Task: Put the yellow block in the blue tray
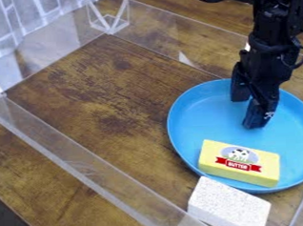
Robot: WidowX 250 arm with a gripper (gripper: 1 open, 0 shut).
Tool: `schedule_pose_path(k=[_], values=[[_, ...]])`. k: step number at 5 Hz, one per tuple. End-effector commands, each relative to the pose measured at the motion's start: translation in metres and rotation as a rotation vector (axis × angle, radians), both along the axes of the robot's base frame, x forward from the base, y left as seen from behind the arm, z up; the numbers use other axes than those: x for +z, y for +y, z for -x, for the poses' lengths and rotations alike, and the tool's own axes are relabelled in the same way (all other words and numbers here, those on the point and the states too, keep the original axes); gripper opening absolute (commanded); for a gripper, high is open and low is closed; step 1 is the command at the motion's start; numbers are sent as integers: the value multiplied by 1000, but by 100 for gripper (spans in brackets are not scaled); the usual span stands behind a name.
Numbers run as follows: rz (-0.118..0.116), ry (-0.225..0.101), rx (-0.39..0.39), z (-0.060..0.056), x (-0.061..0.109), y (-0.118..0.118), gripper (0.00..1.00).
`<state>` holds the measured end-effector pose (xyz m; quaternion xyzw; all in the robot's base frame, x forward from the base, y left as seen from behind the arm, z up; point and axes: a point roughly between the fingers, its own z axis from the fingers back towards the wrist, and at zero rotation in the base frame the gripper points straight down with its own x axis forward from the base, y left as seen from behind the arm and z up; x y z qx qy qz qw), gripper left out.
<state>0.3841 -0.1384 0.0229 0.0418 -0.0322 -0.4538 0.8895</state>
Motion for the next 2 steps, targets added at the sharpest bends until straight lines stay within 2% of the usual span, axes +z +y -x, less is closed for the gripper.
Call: schedule_pose_path(k=[1, 2], values=[[8, -12, 50, -5, -2, 11, 100], [11, -10, 54, -5, -4, 10, 100]])
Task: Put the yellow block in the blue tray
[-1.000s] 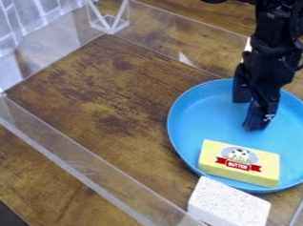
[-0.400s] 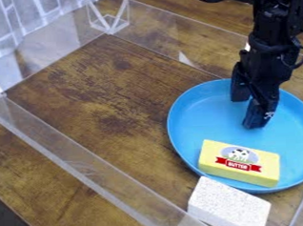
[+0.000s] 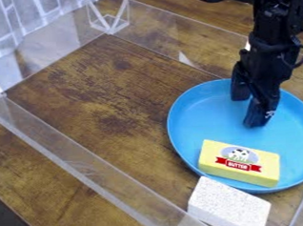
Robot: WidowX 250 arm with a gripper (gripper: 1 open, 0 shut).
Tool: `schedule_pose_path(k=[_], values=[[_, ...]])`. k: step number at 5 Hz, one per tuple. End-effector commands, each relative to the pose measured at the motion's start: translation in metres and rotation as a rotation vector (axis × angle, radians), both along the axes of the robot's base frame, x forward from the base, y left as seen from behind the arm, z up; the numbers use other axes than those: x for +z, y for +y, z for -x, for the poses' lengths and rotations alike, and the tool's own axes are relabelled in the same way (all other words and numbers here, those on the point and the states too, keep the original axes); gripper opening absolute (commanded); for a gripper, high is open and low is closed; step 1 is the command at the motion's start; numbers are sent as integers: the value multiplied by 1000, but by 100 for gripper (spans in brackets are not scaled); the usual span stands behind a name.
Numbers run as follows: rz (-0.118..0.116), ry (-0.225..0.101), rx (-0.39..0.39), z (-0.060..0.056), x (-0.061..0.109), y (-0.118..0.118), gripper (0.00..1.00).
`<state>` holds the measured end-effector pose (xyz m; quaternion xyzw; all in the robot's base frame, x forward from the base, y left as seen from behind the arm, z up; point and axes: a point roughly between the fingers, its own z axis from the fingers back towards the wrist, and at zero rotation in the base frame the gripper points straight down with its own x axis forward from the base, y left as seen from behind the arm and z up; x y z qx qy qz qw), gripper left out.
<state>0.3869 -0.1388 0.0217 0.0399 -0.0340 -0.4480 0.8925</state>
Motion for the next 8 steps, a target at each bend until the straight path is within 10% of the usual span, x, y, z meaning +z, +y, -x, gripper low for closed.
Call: schedule_pose_path(k=[1, 8], values=[[7, -6, 47, -3, -5, 9, 100], [12, 11, 32, -3, -11, 4, 100]])
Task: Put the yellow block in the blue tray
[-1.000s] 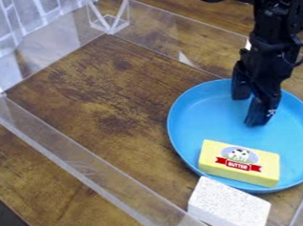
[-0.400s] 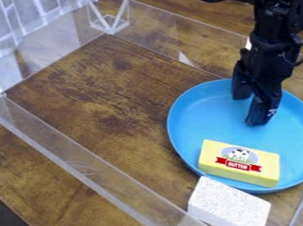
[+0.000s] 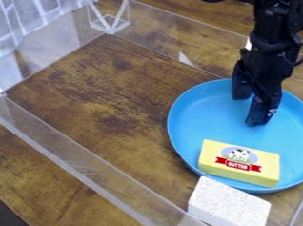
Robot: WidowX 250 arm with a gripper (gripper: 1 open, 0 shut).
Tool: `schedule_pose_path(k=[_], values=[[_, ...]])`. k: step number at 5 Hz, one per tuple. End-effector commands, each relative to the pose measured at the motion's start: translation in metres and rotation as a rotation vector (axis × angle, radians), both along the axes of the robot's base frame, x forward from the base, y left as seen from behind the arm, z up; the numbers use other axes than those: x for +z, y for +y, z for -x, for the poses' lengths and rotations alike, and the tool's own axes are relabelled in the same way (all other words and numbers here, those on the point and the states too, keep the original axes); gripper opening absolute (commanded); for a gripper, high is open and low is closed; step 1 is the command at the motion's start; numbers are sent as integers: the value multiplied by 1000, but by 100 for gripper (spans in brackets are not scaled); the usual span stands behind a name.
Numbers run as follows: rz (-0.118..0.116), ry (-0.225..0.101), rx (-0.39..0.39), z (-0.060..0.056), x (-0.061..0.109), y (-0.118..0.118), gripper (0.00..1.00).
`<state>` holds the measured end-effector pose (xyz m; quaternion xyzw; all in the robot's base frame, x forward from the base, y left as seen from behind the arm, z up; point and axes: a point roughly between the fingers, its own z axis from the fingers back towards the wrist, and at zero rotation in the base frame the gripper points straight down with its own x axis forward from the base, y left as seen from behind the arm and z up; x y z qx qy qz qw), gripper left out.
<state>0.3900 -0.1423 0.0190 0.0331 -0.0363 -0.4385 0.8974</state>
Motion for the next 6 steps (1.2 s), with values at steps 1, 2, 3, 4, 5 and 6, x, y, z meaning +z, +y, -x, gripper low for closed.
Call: schedule_pose_path(k=[1, 2, 3, 4, 5, 6], values=[[-3, 13, 5, 1, -9, 7, 100], [-2, 18, 0, 1, -8, 6, 100], [-1, 23, -4, 2, -8, 5, 100], [1, 28, -7, 3, -9, 5, 100], [3, 34, -10, 3, -9, 4, 100], [2, 39, -16, 4, -8, 4, 100]])
